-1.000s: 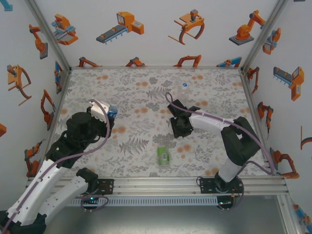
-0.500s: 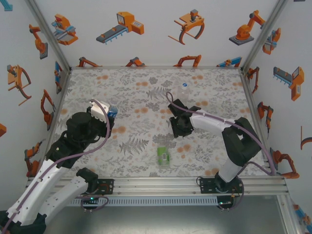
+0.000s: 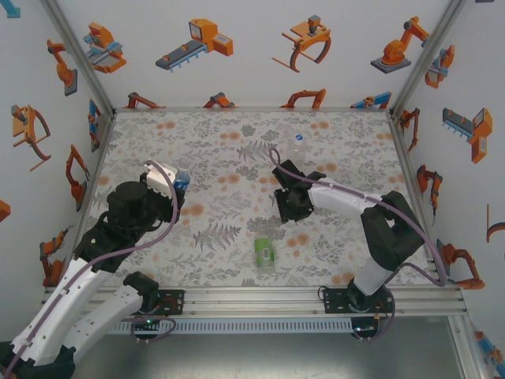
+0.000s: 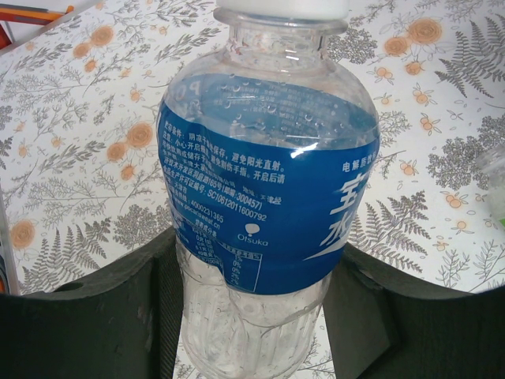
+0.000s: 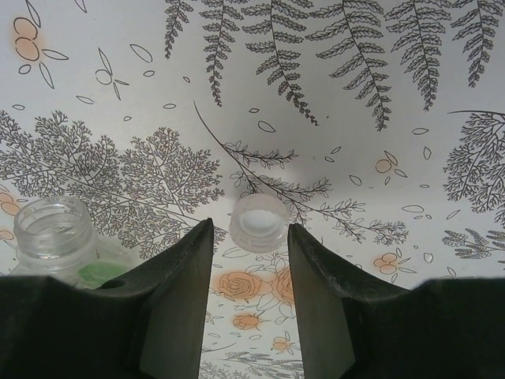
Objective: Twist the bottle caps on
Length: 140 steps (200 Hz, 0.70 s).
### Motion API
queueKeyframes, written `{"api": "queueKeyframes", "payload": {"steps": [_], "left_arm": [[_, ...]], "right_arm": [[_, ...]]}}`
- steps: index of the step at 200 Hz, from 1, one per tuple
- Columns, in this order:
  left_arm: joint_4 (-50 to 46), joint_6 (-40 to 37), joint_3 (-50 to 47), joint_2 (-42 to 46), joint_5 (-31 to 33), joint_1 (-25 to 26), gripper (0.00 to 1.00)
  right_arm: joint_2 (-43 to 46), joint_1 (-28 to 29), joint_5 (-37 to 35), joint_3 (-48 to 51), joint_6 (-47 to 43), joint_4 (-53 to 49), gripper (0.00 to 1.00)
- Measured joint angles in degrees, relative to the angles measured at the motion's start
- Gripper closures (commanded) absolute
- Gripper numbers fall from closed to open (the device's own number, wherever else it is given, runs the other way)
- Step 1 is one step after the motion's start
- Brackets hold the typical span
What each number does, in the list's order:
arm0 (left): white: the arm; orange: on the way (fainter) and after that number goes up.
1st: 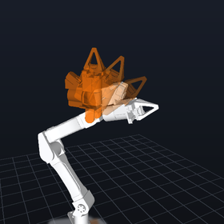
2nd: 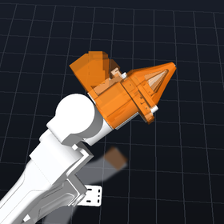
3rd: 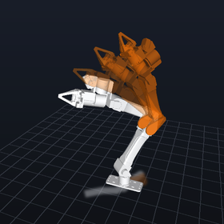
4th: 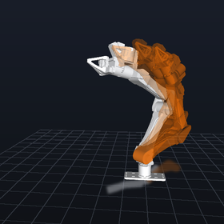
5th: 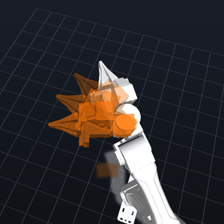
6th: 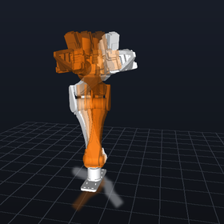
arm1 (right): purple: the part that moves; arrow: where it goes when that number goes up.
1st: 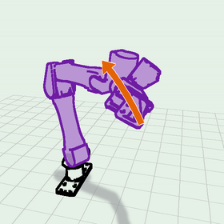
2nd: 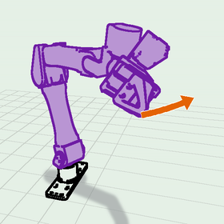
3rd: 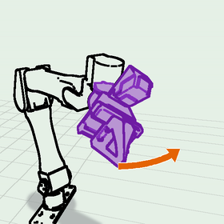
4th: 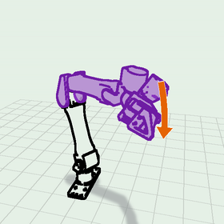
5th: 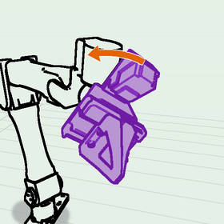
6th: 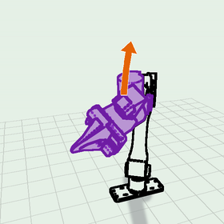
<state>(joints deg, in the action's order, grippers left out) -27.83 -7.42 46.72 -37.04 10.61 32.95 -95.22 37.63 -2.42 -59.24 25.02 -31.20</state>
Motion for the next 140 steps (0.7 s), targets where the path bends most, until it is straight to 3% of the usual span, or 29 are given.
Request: {"api": "queueKeyframes", "payload": {"steps": [140], "left_arm": [[0.0, 0.0, 0.0, -0.3, -0.2, 0.0, 0.89]], "right_arm": [[-0.3, 0.0, 0.0, 1.0, 0.1, 0.2, 0.57]]}}
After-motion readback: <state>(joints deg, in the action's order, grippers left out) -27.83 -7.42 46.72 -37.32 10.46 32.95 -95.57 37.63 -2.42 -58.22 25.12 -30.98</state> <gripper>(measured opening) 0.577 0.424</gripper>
